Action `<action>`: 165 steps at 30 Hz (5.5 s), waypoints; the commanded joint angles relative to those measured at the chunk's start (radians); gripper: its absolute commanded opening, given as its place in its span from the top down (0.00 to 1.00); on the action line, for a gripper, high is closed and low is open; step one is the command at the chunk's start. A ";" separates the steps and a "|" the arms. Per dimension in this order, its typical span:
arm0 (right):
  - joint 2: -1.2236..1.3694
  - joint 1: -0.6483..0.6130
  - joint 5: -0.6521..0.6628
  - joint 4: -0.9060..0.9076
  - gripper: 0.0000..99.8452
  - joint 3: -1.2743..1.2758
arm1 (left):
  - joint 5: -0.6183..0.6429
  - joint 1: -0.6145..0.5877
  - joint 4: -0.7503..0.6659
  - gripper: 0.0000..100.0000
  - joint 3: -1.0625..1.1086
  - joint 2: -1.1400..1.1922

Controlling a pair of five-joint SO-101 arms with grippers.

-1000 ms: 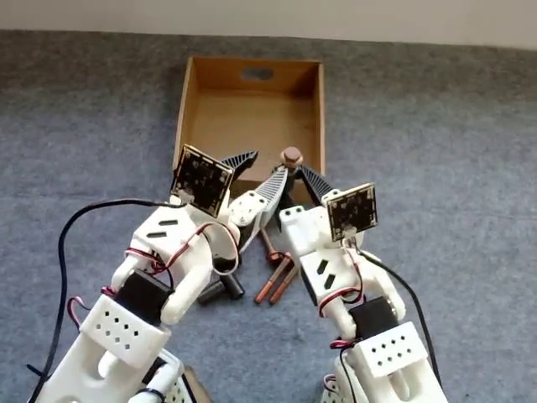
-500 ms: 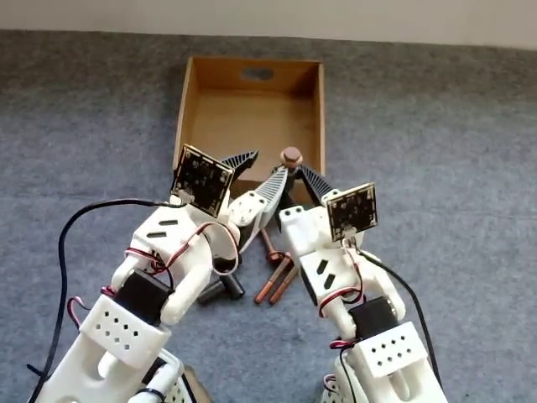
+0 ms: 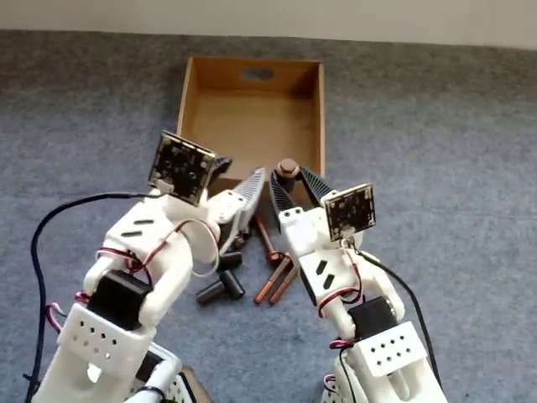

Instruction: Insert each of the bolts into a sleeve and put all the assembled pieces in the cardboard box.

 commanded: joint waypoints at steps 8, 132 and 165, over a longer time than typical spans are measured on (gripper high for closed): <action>-0.008 0.035 0.002 0.007 0.99 0.001 | -0.005 -0.352 -0.006 0.99 0.202 -0.004; 2.336 0.085 -0.153 1.491 0.99 -2.945 | -0.002 -0.441 -0.466 0.99 0.665 -0.013; 2.330 0.079 -0.020 1.371 0.99 -2.701 | -0.003 -0.446 -0.466 0.99 0.665 -0.013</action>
